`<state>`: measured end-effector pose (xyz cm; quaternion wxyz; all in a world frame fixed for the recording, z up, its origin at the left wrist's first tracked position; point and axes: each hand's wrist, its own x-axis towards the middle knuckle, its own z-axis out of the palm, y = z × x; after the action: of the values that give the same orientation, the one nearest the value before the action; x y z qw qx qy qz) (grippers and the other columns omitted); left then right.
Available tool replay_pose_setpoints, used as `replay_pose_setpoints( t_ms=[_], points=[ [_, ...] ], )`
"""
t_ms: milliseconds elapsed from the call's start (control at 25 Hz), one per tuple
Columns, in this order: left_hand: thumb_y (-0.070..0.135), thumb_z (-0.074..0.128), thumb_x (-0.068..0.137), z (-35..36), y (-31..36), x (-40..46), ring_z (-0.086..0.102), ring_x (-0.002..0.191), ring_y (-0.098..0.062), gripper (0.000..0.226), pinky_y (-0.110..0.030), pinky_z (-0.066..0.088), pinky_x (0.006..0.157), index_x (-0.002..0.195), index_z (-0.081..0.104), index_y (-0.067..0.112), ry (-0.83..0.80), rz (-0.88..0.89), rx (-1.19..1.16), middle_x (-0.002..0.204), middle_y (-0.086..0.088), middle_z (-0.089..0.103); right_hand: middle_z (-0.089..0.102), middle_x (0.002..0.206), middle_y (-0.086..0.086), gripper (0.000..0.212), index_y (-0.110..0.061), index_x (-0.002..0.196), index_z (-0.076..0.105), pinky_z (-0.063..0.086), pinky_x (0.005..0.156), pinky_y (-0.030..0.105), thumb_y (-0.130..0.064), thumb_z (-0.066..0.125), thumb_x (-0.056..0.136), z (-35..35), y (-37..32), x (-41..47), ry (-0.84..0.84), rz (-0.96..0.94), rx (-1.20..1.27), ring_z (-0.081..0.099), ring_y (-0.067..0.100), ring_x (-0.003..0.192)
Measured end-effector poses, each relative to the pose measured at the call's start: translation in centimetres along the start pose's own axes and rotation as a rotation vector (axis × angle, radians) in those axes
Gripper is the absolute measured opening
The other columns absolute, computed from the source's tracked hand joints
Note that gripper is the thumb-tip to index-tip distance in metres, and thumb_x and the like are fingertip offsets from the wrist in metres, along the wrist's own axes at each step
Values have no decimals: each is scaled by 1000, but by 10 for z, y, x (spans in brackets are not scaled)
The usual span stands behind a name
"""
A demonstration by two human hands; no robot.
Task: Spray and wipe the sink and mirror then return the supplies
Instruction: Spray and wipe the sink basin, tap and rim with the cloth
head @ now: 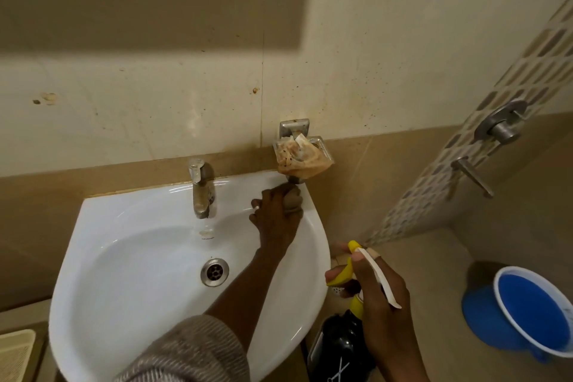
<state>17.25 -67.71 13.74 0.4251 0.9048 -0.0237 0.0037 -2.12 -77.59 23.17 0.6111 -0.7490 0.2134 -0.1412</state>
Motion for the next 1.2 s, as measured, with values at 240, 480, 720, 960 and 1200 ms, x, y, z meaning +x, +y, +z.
replay_pose_setpoints(
  t_ms=[240, 480, 720, 960, 1200],
  points=[
    [34, 64, 72, 18, 22, -55, 56, 106, -34, 42, -50, 48, 93, 105, 69, 10, -253, 87, -333, 113, -13, 65, 83, 87, 3, 51, -38, 91, 82, 61, 76, 47, -81, 57, 80, -18, -16, -13, 84, -48, 75, 76, 26, 85],
    [13, 67, 70, -16, 45, -94, 59, 53, -12, 14, -26, 47, 54, 60, 59, 19, -909, 25, -238, 59, 2, 58, 81, 88, -22, 50, 4, 81, 78, 56, 78, 37, -27, 49, 108, -30, -31, -15, 136, 7, 113, 73, 4, 105],
    [8, 49, 96, -47, -27, -76, 70, 84, -32, 24, -40, 58, 63, 111, 66, 18, -462, -276, -881, 101, -14, 72, 82, 99, -11, 55, -15, 64, 81, 59, 70, 33, -31, 48, 106, -25, -41, -15, 156, -12, 199, 74, 36, 101],
    [-10, 49, 85, -38, -85, -62, 63, 64, -4, 42, -26, 52, 54, 104, 65, 24, 98, -258, -630, 85, -3, 66, 82, 87, 1, 46, 10, 91, 74, 53, 75, 39, -29, 53, 106, 33, -19, -3, -12, 57, 71, 75, 2, 87],
    [26, 59, 85, -5, -98, -63, 49, 98, -27, 33, -38, 41, 78, 117, 56, 35, -98, -118, 132, 113, 0, 48, 82, 86, -6, 42, 6, 104, 75, 56, 74, 39, -27, 50, 108, 53, -5, 7, -22, 109, 12, 77, 17, 81]
  ],
)
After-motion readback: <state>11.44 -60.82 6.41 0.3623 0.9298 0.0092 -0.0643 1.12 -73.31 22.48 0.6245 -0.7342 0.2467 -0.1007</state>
